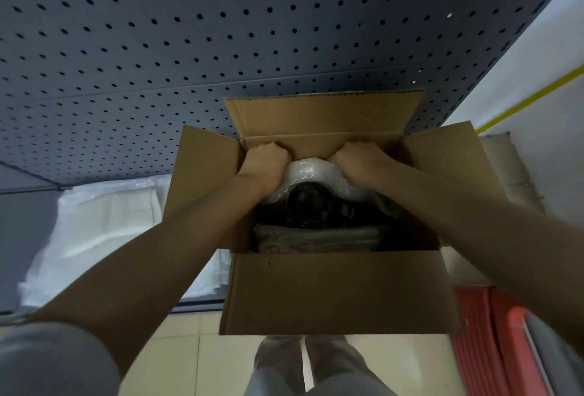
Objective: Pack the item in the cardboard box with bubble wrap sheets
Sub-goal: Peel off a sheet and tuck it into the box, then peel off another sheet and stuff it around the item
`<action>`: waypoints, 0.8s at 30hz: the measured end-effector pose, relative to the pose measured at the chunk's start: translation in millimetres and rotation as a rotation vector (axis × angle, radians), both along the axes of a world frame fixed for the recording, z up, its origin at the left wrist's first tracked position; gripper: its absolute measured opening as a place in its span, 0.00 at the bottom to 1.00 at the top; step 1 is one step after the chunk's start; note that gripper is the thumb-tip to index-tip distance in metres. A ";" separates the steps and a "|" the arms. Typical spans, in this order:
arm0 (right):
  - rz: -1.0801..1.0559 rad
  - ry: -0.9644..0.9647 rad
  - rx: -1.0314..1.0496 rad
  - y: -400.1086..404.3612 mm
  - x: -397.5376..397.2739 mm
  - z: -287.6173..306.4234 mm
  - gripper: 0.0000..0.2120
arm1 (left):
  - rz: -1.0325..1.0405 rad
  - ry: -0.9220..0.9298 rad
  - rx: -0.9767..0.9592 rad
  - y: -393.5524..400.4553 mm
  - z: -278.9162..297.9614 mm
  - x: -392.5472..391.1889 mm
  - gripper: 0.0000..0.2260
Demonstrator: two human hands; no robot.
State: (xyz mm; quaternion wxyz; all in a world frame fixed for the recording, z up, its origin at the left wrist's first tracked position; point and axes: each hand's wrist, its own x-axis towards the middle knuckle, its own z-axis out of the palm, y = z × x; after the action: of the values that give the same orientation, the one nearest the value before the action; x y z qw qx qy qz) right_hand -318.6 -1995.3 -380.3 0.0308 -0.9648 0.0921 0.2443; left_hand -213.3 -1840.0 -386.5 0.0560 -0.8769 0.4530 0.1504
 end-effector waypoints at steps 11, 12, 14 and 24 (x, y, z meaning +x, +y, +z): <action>-0.020 -0.032 0.036 3.0 -6.5 -17.5 0.11 | 0.015 0.018 0.111 -3.2 -15.8 -4.4 0.11; -0.021 -0.035 0.032 1.2 -8.0 -14.8 0.11 | 0.011 0.015 0.115 -3.8 -13.3 -4.1 0.11; -0.017 -0.051 0.008 -0.3 -11.8 -11.6 0.10 | 0.011 0.010 0.117 -4.5 -9.5 -5.2 0.12; -0.203 -0.083 0.146 -2.6 -18.6 23.1 0.12 | 0.120 -0.024 -0.050 14.9 30.7 -5.6 0.11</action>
State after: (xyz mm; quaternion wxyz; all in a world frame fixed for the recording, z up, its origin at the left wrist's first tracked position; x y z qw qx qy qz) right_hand -337.2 -1997.9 -357.1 0.1293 -0.9550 0.1697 0.2058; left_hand -219.0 -1825.2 -355.8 0.0305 -0.9054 0.4025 0.1314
